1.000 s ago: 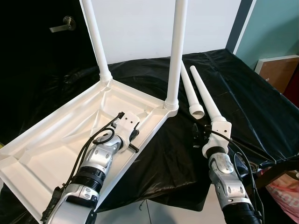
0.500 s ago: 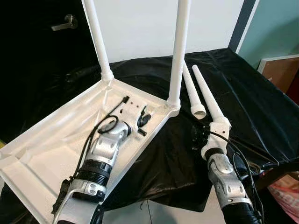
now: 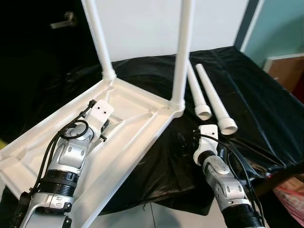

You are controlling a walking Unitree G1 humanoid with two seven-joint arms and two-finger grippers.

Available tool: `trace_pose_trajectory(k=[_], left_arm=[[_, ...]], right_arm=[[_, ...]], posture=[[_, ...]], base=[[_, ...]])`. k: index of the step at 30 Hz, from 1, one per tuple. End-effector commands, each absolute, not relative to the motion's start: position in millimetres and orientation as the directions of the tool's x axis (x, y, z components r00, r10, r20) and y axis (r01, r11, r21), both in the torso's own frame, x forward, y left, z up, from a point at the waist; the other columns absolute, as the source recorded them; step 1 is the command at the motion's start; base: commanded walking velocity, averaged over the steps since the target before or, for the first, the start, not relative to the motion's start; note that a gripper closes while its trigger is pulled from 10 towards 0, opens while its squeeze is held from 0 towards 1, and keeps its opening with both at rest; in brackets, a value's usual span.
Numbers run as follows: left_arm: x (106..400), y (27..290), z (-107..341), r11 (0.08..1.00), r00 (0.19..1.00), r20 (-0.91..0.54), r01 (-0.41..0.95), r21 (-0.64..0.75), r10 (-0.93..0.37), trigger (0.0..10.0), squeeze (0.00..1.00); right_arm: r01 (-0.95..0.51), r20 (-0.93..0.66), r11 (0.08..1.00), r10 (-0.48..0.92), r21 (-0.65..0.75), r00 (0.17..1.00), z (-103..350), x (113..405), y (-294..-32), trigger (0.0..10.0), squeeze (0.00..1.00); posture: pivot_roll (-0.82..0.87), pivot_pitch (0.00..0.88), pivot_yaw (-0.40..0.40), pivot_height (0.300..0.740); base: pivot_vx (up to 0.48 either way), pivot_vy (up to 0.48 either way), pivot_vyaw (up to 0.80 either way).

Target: Building children table

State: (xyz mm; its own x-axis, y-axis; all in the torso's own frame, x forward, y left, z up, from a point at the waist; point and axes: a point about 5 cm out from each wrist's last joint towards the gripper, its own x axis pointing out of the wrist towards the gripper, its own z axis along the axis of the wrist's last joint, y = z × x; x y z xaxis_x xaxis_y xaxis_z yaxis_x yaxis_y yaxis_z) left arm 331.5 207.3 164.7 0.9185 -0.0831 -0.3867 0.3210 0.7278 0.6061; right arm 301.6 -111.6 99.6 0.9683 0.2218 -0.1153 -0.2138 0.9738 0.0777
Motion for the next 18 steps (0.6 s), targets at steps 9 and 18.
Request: trace_pose_trajectory(k=[9, 18], left_arm=[[321, 224, 170, 0.682, 0.932, -0.36, 0.24, 0.691, 0.037, 10.0, 0.0], [272, 236, 149, 0.554, 0.811, -0.585, 0.483, 0.679, 0.011, 10.0, 0.0]], right_arm=[[-0.259, -0.124, 0.965, 0.261, 0.032, 0.957, 102, 311, -105, 10.0, 0.0], [-0.371, -0.166, 0.928, 0.373, 0.044, 0.913, 109, 341, -71, 10.0, 0.0]], posture=[[-0.11, 0.04, 0.009, 0.74], [-0.03, 0.052, -0.001, 0.74]], base=[[0.0, 0.0, 0.0], [0.0, 0.0, 0.0]])
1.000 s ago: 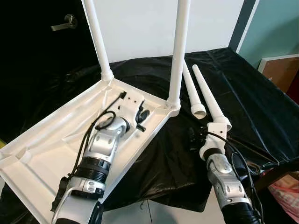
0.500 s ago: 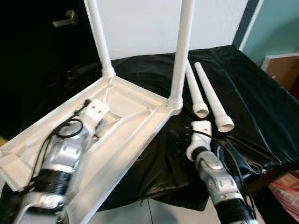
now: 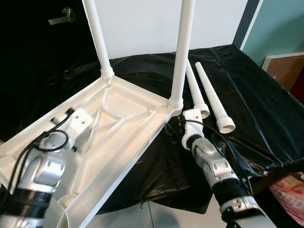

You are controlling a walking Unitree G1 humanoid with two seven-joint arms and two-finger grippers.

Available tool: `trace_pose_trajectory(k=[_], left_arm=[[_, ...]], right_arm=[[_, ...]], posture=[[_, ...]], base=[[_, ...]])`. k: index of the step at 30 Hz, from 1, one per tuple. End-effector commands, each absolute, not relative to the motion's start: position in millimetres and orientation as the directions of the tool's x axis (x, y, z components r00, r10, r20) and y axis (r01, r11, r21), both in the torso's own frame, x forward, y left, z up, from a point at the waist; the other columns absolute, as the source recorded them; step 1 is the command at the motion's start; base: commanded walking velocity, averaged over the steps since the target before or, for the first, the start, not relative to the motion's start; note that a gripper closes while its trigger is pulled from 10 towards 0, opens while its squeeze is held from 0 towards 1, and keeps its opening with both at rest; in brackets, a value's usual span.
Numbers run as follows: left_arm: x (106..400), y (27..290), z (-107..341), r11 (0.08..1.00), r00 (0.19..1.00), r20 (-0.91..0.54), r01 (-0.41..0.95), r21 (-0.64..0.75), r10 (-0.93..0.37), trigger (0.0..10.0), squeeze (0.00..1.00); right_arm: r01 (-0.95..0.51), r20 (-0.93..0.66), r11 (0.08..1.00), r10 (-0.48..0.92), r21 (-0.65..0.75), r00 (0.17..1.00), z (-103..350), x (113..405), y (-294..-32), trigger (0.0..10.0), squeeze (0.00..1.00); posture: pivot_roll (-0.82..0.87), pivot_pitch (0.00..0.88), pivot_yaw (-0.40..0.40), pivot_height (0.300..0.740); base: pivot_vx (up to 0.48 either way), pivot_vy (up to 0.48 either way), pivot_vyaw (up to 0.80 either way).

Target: Building children table

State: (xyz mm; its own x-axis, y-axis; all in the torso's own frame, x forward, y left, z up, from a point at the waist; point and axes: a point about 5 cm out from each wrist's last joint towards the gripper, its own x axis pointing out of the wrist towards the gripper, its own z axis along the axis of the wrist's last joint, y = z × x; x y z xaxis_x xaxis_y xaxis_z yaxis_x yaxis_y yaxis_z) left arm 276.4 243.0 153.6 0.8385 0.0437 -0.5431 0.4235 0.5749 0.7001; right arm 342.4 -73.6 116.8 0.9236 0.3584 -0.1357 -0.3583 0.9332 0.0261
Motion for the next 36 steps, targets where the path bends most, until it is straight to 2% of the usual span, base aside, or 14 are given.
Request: trace_pose_trajectory(k=[1, 6, 11, 13, 21, 23, 27, 30, 33, 36], left_arm=[[267, 234, 145, 0.531, 0.789, -0.614, 0.523, 0.667, -0.005, 10.0, 0.0], [255, 225, 138, 0.571, 0.75, -0.659, 0.562, 0.598, -0.048, 10.0, 0.0], [252, 216, 137, 0.566, 0.736, -0.671, 0.59, 0.576, -0.085, 10.0, 0.0], [249, 200, 134, 0.57, 0.718, -0.679, 0.627, 0.531, -0.156, 10.0, 0.0], [243, 176, 135, 0.56, 0.679, -0.686, 0.686, 0.465, -0.261, 10.0, 0.0], [239, 156, 136, 0.548, 0.644, -0.677, 0.731, 0.407, -0.355, 10.0, 0.0], [237, 143, 137, 0.54, 0.625, -0.669, 0.752, 0.377, -0.403, 10.0, 0.0], [237, 143, 137, 0.54, 0.625, -0.669, 0.752, 0.377, -0.403, 10.0, 0.0], [241, 127, 138, 0.534, 0.62, -0.649, 0.762, 0.365, -0.442, 10.0, 0.0], [254, 117, 142, 0.557, 0.664, -0.611, 0.729, 0.398, -0.431, 10.0, 0.0]], right_arm=[[-0.381, -0.171, 0.923, 0.383, 0.044, 0.908, 109, 342, -68, 10.0, 0.0], [-0.42, -0.199, 0.906, 0.423, 0.059, 0.884, 106, 344, -58, 10.0, 0.0], [-0.434, -0.213, 0.898, 0.44, 0.077, 0.873, 102, 345, -54, 10.0, 0.0], [-0.461, -0.203, 0.872, 0.487, 0.165, 0.849, 99, 343, -46, 10.0, 0.0], [-0.476, -0.128, 0.797, 0.552, 0.372, 0.824, 103, 342, -35, 10.0, 0.0], [-0.477, -0.081, 0.752, 0.569, 0.455, 0.819, 108, 345, -31, 10.0, 0.0], [-0.473, -0.055, 0.731, 0.568, 0.492, 0.821, 112, 349, -30, 10.0, 0.0], [-0.473, -0.055, 0.731, 0.568, 0.492, 0.821, 112, 349, -30, 10.0, 0.0], [-0.464, -0.044, 0.732, 0.556, 0.499, 0.83, 118, 357, -32, 10.0, 0.0], [-0.462, -0.02, 0.736, 0.542, 0.495, 0.84, 128, 365, -34, 10.0, 0.0]], posture=[[-0.03, 0.052, -0.001, 0.74], [-0.01, 0.054, -0.006, 0.74], [0.0, 0.056, -0.01, 0.74], [-0.01, 0.061, -0.009, 0.74], [-0.01, 0.073, -0.004, 0.74], [-0.01, 0.081, 0.002, 0.74], [-0.02, 0.087, 0.008, 0.74], [-0.02, 0.087, 0.008, 0.74], [-0.02, 0.089, 0.011, 0.74], [-0.02, 0.089, 0.01, 0.74]], base=[[0.0, 0.0, 0.0], [0.0, 0.0, 0.0], [0.0, 0.0, 0.0], [0.0, 0.0, 0.0], [0.0, 0.0, 0.0], [0.0, 0.0, 0.0], [0.0, 0.0, 0.0], [0.0, 0.0, 0.0], [0.0, 0.0, 0.0], [0.0, 0.0, 0.0]])
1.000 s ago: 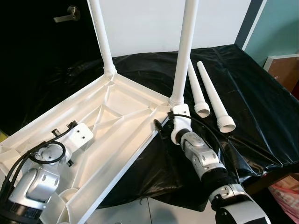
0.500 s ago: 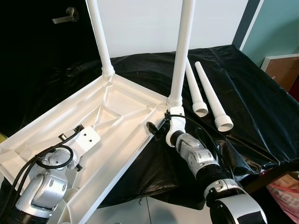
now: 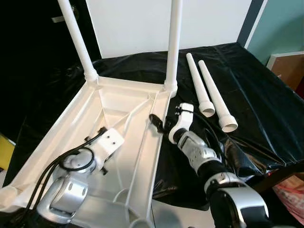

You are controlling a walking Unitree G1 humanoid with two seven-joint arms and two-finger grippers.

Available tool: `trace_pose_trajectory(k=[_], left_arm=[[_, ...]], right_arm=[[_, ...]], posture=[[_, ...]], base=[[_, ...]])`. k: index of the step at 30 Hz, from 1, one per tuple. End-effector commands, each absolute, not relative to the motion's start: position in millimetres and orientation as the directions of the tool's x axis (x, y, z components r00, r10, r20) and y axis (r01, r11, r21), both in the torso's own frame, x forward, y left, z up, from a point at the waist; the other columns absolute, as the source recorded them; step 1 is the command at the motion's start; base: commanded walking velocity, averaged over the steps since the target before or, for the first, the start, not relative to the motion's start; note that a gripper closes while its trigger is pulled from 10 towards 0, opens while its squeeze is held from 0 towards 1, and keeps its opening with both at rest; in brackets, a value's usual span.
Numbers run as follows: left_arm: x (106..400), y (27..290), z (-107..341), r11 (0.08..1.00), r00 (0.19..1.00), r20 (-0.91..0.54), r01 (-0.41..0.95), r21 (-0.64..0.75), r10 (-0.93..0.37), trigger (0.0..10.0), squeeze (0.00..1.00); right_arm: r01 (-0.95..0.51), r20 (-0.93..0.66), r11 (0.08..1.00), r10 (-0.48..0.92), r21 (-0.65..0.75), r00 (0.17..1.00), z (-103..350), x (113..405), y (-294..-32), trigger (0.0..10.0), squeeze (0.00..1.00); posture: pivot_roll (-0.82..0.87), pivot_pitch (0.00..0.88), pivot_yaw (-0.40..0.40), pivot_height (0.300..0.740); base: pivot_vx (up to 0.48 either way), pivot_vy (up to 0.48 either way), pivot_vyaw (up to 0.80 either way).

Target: Building children table

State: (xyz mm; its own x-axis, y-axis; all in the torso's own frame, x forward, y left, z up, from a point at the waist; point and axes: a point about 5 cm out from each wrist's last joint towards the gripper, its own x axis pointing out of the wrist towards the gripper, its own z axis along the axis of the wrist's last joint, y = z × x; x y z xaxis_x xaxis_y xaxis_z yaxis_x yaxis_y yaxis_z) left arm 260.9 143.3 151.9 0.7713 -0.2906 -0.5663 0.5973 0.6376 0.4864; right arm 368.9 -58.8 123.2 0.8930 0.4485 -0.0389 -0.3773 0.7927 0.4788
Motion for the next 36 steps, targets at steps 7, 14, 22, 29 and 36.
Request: trace_pose_trajectory(k=[7, 14, 22, 29, 36], left_arm=[[279, 130, 159, 0.635, 0.785, -0.526, 0.595, 0.493, -0.327, 10.0, 0.0], [288, 152, 172, 0.683, 0.831, -0.483, 0.523, 0.511, -0.275, 10.0, 0.0], [292, 153, 185, 0.733, 0.85, -0.408, 0.506, 0.455, -0.334, 10.0, 0.0], [277, 130, 191, 0.658, 0.767, -0.306, 0.642, 0.395, -0.564, 10.0, 0.0], [271, 131, 183, 0.602, 0.721, -0.362, 0.692, 0.397, -0.59, 10.0, 0.0]], right_arm=[[-0.461, 0.014, 0.767, 0.509, 0.446, 0.861, 134, 370, -49, 10.0, 0.0], [-0.458, 0.055, 0.804, 0.475, 0.378, 0.878, 132, 366, -70, 10.0, 0.0], [-0.46, 0.131, 0.846, 0.441, 0.269, 0.888, 132, 351, -94, 10.0, 0.0], [-0.39, 0.201, 0.912, 0.361, 0.128, 0.91, 137, 319, -137, 10.0, 0.0], [-0.362, 0.195, 0.929, 0.342, 0.075, 0.919, 138, 305, -157, 10.0, 0.0]], posture=[[-0.03, 0.085, 0.005, 0.74], [-0.05, 0.08, 0.0, 0.74], [-0.06, 0.061, -0.006, 0.74], [-0.09, 0.055, -0.012, 0.74], [-0.1, 0.063, -0.009, 0.74]], base=[[0.0, 0.0, 0.0], [0.0, 0.0, 0.0], [0.0, 0.0, 0.0], [0.0, 0.0, 0.0], [0.0, 0.0, 0.0]])
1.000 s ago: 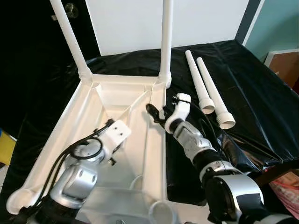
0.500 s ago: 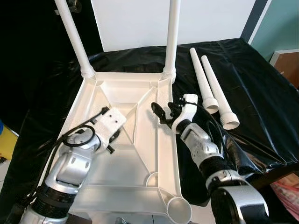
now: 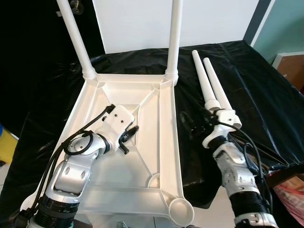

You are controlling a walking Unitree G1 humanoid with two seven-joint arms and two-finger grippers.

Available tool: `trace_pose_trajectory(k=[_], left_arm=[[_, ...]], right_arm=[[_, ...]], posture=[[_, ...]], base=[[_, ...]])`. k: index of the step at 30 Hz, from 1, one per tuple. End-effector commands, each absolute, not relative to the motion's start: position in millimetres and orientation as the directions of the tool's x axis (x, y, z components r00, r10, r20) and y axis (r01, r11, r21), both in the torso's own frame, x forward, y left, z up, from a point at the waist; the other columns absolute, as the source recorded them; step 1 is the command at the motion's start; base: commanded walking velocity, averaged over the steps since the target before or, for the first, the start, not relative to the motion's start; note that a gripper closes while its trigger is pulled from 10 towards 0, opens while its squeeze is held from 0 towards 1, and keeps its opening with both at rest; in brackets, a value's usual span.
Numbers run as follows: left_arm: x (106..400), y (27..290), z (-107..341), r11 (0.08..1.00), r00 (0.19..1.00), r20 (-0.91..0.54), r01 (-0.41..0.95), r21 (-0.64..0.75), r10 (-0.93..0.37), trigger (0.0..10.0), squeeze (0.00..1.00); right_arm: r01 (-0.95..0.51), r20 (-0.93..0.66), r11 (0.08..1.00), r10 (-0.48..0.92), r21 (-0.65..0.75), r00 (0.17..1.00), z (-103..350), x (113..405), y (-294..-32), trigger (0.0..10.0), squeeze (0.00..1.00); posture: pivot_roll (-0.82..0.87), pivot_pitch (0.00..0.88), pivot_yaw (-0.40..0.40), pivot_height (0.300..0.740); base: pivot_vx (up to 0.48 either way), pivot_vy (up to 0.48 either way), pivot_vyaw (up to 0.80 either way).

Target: Building children table

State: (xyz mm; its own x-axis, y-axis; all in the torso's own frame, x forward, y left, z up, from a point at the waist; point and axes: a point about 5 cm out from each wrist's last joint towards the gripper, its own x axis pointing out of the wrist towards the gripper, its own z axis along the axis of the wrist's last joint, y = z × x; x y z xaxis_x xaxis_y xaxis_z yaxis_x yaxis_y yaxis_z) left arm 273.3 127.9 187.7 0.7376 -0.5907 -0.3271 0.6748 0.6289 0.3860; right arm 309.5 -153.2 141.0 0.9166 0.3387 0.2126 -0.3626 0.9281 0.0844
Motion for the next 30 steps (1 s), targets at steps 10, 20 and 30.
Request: trace_pose_trajectory(k=[10, 20, 30], left_arm=[[273, 155, 168, 0.575, 0.731, -0.458, 0.681, 0.453, -0.505, 10.0, 0.0], [277, 159, 158, 0.586, 0.734, -0.486, 0.676, 0.447, -0.476, 10.0, 1.0], [278, 165, 135, 0.542, 0.703, -0.573, 0.702, 0.463, -0.421, 10.0, 0.0]], right_arm=[[-0.332, 0.155, 0.943, 0.327, 0.007, 0.932, 137, 284, -175, 10.0, 0.0], [-0.333, 0.148, 0.943, 0.329, 0.001, 0.933, 140, 282, -173, 10.0, 0.0], [-0.327, 0.148, 0.945, 0.325, -0.017, 0.934, 144, 284, -175, 10.0, 0.0]], posture=[[-0.12, 0.063, 0.002, 0.74], [-0.12, 0.06, 0.007, 0.74], [-0.13, 0.053, 0.007, 0.74]], base=[[0.0, 0.0, 0.0], [0.0, 0.0, 0.0], [0.0, 0.0, 0.0]])
